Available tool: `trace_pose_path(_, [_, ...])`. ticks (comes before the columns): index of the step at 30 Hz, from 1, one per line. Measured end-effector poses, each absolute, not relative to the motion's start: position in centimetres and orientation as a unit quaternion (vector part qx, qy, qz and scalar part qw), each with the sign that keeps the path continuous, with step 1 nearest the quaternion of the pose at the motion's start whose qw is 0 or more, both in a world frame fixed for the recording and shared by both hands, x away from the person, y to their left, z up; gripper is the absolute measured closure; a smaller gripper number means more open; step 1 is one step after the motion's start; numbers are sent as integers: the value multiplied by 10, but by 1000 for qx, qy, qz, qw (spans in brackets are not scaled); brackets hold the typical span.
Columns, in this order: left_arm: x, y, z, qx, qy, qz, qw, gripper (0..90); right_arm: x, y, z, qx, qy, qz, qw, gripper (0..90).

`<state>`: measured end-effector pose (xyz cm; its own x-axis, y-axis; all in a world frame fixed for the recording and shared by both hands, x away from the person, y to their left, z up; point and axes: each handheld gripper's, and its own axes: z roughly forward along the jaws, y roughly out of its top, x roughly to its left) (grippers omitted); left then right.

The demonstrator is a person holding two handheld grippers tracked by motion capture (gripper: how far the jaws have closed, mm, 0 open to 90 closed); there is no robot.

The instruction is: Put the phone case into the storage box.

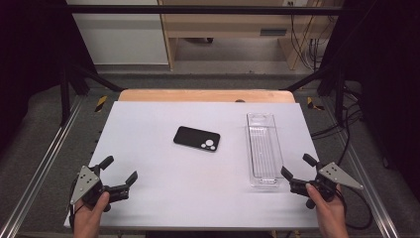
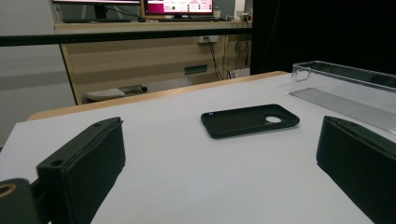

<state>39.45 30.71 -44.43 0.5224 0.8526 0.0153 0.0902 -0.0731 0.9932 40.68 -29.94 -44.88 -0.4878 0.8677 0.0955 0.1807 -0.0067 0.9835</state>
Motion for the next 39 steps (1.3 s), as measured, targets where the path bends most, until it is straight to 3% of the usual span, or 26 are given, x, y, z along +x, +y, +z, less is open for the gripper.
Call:
trace_pose_path(14, [393,309,-445,656,363,334,571,11,405,-257,-407,372,667,566,312,34])
trace_pose_path(27, [392,318,-443,644,373,340,575,11,439,-167,-349,358,699,544,295,63])
trace_pose_path(39, [394,316,-443,648,367,337,576,10,482,-100,-339,387,703,518,296,67])
